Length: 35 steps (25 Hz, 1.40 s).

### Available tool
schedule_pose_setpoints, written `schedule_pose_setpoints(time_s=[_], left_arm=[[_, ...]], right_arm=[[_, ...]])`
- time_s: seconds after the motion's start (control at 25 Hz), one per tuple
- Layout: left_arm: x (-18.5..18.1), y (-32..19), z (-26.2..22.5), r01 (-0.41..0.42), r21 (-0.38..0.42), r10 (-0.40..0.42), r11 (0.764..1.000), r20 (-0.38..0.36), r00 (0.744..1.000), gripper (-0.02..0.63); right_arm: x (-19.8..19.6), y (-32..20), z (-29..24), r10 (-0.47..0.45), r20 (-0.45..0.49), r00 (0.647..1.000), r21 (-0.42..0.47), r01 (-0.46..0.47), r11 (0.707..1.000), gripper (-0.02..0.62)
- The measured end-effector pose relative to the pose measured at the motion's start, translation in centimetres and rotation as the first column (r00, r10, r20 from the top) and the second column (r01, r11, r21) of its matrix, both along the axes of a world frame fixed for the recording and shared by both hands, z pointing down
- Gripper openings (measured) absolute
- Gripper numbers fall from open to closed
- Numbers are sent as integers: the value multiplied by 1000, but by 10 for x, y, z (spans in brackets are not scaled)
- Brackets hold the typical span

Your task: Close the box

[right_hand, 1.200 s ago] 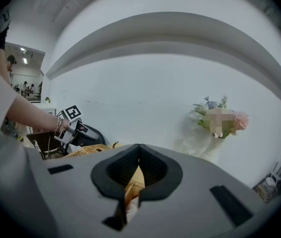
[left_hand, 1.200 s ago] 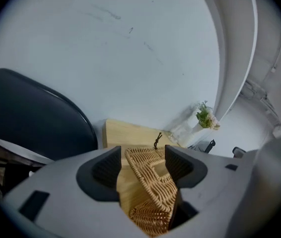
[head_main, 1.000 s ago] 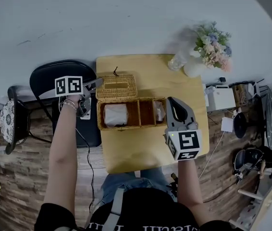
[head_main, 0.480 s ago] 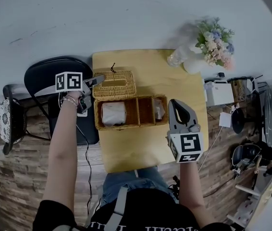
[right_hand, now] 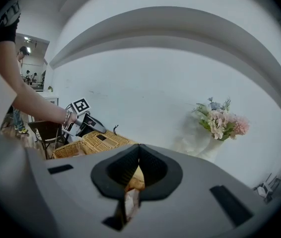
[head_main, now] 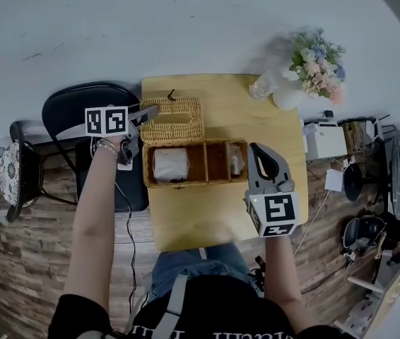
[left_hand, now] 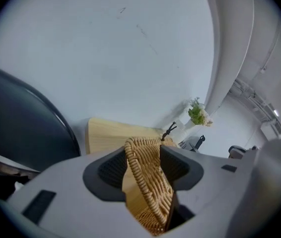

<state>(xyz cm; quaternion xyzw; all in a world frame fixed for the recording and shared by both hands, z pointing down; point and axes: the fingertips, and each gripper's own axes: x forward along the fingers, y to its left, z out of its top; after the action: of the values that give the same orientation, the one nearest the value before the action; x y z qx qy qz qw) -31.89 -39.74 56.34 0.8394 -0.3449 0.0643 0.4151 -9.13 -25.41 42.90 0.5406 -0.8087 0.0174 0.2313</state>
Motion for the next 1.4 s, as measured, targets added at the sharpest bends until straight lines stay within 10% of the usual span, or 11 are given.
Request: schedule_pose_setpoints(time_s=[0.84,1.16,1.4], left_arm=[[1,37,-69,-101,328,6,939,279,960,211],[4,60,-81,-182,384,3,905,424,906,212],[4,84,-83,-273,377,3,885,582,813,199]], right_arm=[[-16,29,-4,-19,57,998,21,18,1000,14],[-17,42,-10,-69,63,996,65,65,996,15],[-17,53,-19,-108,90,990,91,100,991,15]])
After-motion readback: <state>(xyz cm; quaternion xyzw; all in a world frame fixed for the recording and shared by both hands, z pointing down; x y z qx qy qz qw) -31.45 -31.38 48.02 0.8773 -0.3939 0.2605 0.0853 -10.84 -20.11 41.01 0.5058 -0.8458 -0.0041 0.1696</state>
